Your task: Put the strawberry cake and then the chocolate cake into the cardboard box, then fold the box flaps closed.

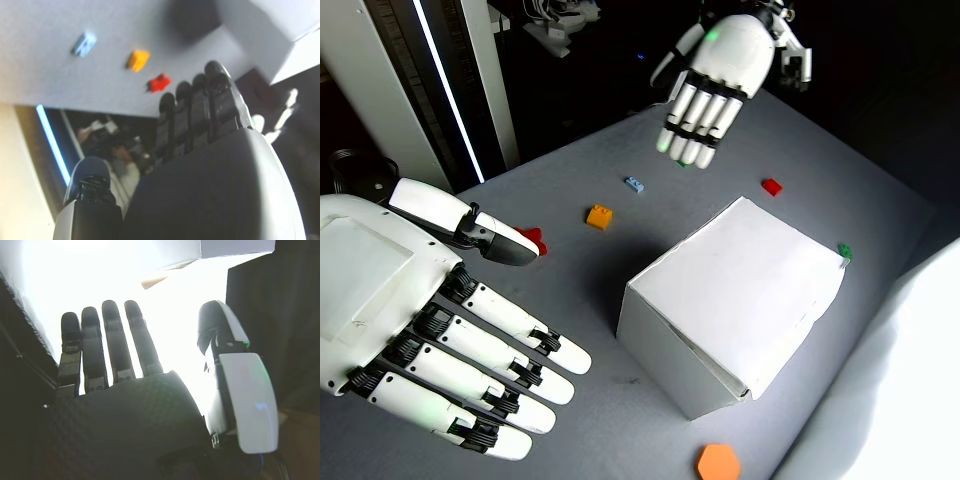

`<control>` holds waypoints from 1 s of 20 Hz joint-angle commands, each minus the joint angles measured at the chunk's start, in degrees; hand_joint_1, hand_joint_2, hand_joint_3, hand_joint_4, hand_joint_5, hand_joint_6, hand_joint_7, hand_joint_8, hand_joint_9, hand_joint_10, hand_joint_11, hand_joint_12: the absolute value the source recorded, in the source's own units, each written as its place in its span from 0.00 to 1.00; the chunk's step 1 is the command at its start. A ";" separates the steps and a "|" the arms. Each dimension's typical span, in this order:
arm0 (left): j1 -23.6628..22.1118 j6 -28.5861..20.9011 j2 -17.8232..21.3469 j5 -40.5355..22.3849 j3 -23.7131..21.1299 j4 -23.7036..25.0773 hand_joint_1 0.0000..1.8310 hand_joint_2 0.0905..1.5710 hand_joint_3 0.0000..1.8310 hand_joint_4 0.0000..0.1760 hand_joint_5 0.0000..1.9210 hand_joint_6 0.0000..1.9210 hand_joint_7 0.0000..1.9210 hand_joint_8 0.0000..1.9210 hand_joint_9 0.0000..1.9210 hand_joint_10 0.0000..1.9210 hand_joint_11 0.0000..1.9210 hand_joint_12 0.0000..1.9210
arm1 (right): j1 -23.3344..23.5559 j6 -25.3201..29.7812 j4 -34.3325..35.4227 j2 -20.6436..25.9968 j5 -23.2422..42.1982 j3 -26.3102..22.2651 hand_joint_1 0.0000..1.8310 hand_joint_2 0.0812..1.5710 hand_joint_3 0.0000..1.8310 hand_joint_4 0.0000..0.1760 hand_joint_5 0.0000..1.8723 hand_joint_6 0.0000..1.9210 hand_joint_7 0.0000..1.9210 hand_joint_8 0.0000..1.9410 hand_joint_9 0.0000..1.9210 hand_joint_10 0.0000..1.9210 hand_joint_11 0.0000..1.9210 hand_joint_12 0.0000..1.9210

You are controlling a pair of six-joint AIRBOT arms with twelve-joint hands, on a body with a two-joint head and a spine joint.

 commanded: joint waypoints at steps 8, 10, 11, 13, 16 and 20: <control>1.16 -1.78 3.55 -1.98 1.17 -6.48 0.17 0.89 0.01 0.00 0.55 0.82 0.64 0.83 0.64 0.90 0.57 0.98 | 0.17 -0.41 -1.08 0.63 5.21 -0.08 0.19 0.94 0.00 0.00 0.54 0.75 0.66 0.71 0.64 0.83 0.59 0.99; 1.12 -2.07 3.97 -2.04 1.79 -6.60 0.18 0.93 0.01 0.00 0.57 0.93 0.66 0.88 0.65 0.94 0.60 1.00 | 0.11 -0.44 -1.08 0.57 5.16 -0.08 0.08 0.99 0.01 0.00 0.56 0.81 0.68 0.75 0.67 0.86 0.63 1.00; 1.09 -2.22 4.19 -2.17 2.02 -6.67 0.18 0.94 0.01 0.00 0.58 0.96 0.66 0.92 0.66 0.98 0.62 1.00 | 0.11 -0.45 -1.08 0.54 5.08 -0.08 0.07 1.00 0.02 0.00 0.56 0.79 0.67 0.76 0.67 0.88 0.65 1.00; 1.12 -2.40 4.88 -2.47 1.83 -6.66 0.08 0.95 0.01 0.00 0.57 0.99 0.64 0.95 0.64 1.00 0.62 1.00 | 0.07 -0.56 -1.08 0.53 5.00 -0.08 0.06 0.99 0.01 0.00 0.56 0.77 0.66 0.78 0.66 0.91 0.65 1.00; 1.26 -2.71 5.50 -2.80 1.96 -6.60 0.21 0.95 0.00 0.00 0.55 1.00 0.62 0.95 0.62 1.00 0.59 1.00 | -0.20 -1.11 -1.08 0.40 5.00 -0.08 0.01 1.00 0.03 0.00 0.55 0.82 0.67 0.81 0.67 0.93 0.66 1.00; 1.07 -2.94 5.50 -2.74 2.89 -7.49 0.21 0.94 0.00 0.00 0.57 1.00 0.63 0.96 0.63 1.00 0.60 1.00 | -0.28 -1.16 -1.14 0.35 4.42 -0.06 0.00 1.00 0.05 0.00 0.56 0.85 0.67 0.82 0.67 0.93 0.66 1.00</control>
